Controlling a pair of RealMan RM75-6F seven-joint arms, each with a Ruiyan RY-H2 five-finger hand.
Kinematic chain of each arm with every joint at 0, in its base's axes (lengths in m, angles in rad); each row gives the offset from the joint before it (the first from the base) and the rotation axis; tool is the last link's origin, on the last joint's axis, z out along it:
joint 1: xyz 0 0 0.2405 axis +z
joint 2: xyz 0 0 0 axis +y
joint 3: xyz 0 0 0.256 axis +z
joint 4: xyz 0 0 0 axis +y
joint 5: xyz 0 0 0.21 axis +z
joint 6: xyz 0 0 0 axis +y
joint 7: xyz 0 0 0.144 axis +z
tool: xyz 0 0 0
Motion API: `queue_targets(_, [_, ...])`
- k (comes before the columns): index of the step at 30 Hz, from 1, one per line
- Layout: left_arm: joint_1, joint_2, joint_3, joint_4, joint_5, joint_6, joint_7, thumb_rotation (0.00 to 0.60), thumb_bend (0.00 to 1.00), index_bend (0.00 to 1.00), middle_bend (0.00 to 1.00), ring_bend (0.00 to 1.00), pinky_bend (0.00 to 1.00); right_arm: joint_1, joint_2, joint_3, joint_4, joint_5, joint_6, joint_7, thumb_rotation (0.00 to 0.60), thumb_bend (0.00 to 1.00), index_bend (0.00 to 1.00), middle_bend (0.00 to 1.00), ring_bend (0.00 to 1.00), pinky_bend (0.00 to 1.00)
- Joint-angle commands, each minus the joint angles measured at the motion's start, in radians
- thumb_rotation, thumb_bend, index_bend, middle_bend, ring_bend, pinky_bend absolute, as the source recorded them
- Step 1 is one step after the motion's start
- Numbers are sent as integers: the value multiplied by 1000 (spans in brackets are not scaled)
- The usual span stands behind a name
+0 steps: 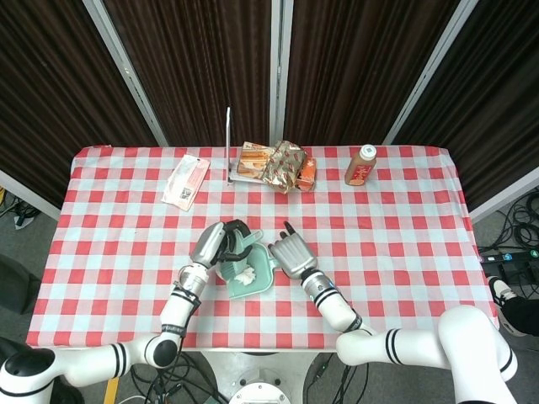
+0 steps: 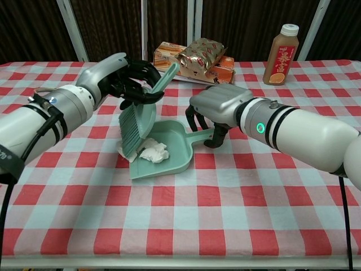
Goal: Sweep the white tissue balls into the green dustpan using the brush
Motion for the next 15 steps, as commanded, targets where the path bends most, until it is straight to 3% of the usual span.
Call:
queue_targets(1, [7,16,6,-14,26,35,19,600,408,516,514,709,828,3,13,-5,-6,2,3,-21,600,409,681,583,244,75])
queue_targets(9, [69,118,51,-99,72,89,21,600,408,517,514,704,828,29,53,-21,-59,45,22,-136,600,408,683,583,243,65])
queue_targets(15, [100,141,87,-107,81,105,23,600,408,517,514,703,828,39,46,-27,-69,70,40,-180,600,409,683,583,243,64])
